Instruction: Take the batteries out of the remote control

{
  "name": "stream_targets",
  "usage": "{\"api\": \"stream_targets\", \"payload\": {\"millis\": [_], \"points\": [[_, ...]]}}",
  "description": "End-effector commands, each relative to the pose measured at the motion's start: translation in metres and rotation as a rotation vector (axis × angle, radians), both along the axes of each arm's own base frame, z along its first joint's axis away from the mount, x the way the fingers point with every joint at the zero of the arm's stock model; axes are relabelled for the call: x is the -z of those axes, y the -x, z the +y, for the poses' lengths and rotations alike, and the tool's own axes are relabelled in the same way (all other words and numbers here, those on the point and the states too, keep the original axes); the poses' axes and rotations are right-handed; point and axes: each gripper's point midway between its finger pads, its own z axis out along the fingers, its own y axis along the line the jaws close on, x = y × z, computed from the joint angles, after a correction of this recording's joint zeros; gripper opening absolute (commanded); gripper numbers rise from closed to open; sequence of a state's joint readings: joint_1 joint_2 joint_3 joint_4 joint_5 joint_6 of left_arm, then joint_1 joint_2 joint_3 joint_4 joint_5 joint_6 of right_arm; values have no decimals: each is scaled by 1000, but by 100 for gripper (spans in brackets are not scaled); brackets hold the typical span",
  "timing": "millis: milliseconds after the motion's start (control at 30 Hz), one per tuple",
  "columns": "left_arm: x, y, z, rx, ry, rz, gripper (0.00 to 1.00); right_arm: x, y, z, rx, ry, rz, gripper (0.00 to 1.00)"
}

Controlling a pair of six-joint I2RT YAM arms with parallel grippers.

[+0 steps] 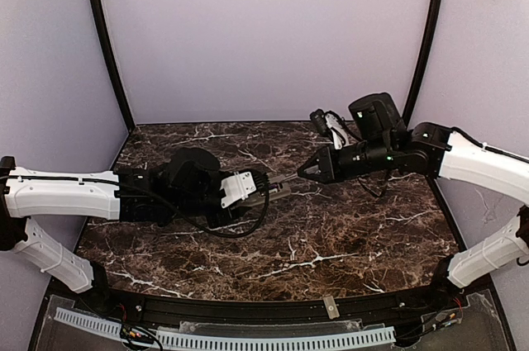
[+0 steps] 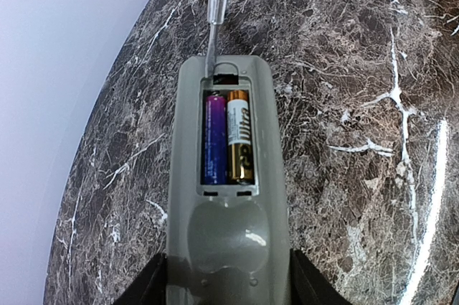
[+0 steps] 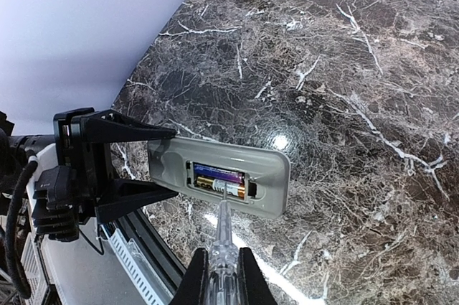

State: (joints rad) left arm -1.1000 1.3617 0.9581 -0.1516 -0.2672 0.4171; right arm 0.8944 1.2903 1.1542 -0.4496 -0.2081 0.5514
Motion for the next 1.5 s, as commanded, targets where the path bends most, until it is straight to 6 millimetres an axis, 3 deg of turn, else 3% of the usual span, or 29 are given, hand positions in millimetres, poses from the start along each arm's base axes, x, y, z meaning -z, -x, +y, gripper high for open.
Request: {"api": "stream_targets", "payload": {"millis": [0, 1467], "points": [[-16, 1, -2, 10, 25, -28, 0, -10, -3, 6, 3, -11, -22, 0], [-12, 8, -6, 37, -1, -13, 0, 14, -6, 10, -13, 97, -13, 0]]}}
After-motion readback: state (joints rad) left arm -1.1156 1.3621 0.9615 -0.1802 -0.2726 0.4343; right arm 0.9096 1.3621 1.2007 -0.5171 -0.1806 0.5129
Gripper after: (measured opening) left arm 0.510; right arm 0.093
